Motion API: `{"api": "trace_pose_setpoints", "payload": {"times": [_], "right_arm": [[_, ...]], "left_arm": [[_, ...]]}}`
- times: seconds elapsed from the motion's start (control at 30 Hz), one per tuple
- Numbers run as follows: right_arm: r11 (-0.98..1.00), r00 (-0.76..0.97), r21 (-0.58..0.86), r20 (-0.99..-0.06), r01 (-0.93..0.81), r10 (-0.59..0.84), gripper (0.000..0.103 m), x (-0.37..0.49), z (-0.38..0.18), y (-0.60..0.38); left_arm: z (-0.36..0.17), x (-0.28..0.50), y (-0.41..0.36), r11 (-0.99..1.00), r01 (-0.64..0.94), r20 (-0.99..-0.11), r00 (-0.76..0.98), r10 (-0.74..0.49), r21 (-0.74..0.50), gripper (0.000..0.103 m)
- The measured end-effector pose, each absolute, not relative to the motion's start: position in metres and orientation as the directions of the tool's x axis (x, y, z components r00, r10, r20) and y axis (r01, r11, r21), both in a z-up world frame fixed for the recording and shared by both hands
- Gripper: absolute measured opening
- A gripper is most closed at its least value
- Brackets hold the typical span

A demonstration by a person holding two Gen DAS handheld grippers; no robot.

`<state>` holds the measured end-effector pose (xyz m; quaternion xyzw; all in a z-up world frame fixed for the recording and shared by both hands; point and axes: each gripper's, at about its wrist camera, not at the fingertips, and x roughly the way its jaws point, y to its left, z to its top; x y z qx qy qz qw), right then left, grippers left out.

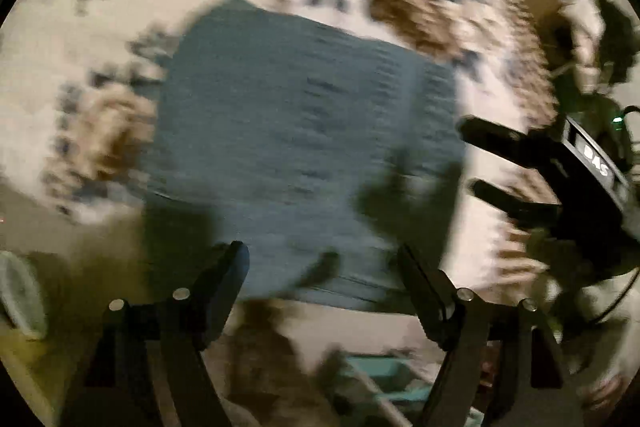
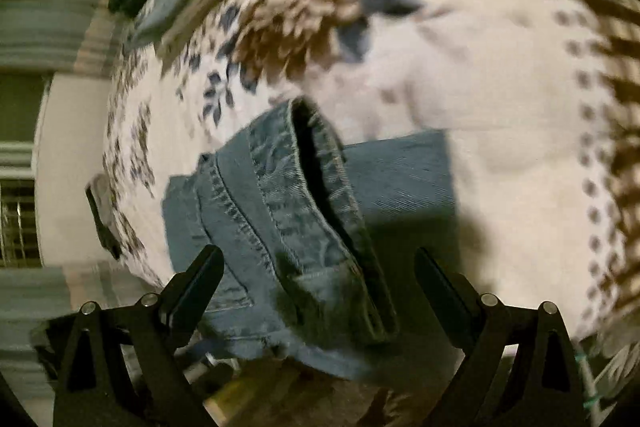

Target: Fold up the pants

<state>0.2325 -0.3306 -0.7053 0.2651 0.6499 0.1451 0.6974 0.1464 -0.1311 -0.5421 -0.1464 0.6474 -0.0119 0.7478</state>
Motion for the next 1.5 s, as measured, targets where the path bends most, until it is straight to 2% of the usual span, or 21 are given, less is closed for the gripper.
{"api": "trace_pose_setpoints", "payload": {"times": [0.1,0.23,0.3,0.37,0.4,0.43,0.47,0.53,0.63,0.83,0.97,1.03,1.17,1.37,1.4,1.5], "right_arm": [[0.839,0.069,0.533,-0.846,0.111,0.529,0.097,0.244,-0.728,-0.307],[0.882,0.082,0.465,-0.884,0.073,0.46,0.084,0.241,-0.74,-0.287],[0.896,0.092,0.439,-0.897,0.059,0.433,0.082,0.241,-0.742,-0.279],[0.908,0.102,0.416,-0.907,0.052,0.409,0.073,0.241,-0.742,-0.273],[0.909,0.105,0.414,-0.907,0.049,0.408,0.059,0.241,-0.742,-0.271],[0.916,0.112,0.398,-0.913,0.046,0.392,0.05,0.241,-0.741,-0.269],[0.922,0.119,0.385,-0.918,0.046,0.377,0.048,0.24,-0.739,-0.269],[0.927,0.137,0.372,-0.922,0.045,0.363,0.033,0.237,-0.734,-0.268],[0.925,0.172,0.373,-0.918,0.072,0.357,0.019,0.231,-0.72,-0.277],[0.918,0.246,0.361,-0.916,0.162,0.317,0.016,0.217,-0.681,-0.309],[0.913,0.265,0.321,-0.93,0.253,0.254,0.016,0.201,-0.664,-0.356],[0.904,0.259,0.296,-0.941,0.308,0.219,0.016,0.192,-0.663,-0.388],[0.885,0.24,0.272,-0.952,0.379,0.19,0.016,0.174,-0.672,-0.438],[0.912,0.213,0.219,-0.965,0.346,0.15,0.016,0.169,-0.689,-0.448],[0.912,0.194,0.221,-0.968,0.345,0.161,0.019,0.173,-0.698,-0.447],[0.893,0.112,0.26,-0.965,0.367,0.235,0.038,0.183,-0.725,-0.458]], "left_arm": [[-0.553,0.153,-0.116,0.976,-0.179,-0.983,0.157,-0.092,-0.12,0.075],[-0.566,0.159,-0.099,0.979,-0.19,-0.987,0.154,-0.039,-0.069,0.075],[-0.573,0.163,-0.097,0.978,-0.197,-0.987,0.157,-0.035,-0.066,0.075],[-0.577,0.163,-0.096,0.977,-0.203,-0.987,0.156,-0.034,-0.066,0.075],[-0.578,0.162,-0.096,0.977,-0.205,-0.987,0.158,-0.031,-0.064,0.075],[-0.579,0.162,-0.096,0.977,-0.206,-0.987,0.158,-0.025,-0.058,0.075],[-0.579,0.161,-0.096,0.977,-0.206,-0.987,0.16,-0.02,-0.053,0.075],[-0.579,0.16,-0.096,0.977,-0.208,-0.987,0.162,-0.018,-0.052,0.075],[-0.573,0.156,-0.095,0.975,-0.216,-0.986,0.167,-0.023,-0.06,0.075],[-0.539,0.153,-0.084,0.957,-0.271,-0.972,0.231,-0.041,-0.105,0.075],[-0.521,0.167,-0.076,0.946,-0.272,-0.95,0.3,-0.092,-0.177,0.075],[-0.524,0.186,-0.085,0.945,-0.258,-0.948,0.296,-0.119,-0.2,0.09],[-0.535,0.212,-0.093,0.938,-0.237,-0.938,0.298,-0.178,-0.254,0.09],[-0.573,0.251,-0.105,0.936,-0.207,-0.943,0.233,-0.237,-0.286,0.09],[-0.583,0.259,-0.105,0.93,-0.215,-0.943,0.216,-0.252,-0.298,0.09],[-0.607,0.278,-0.102,0.907,-0.255,-0.938,0.18,-0.295,-0.335,0.09]]}}
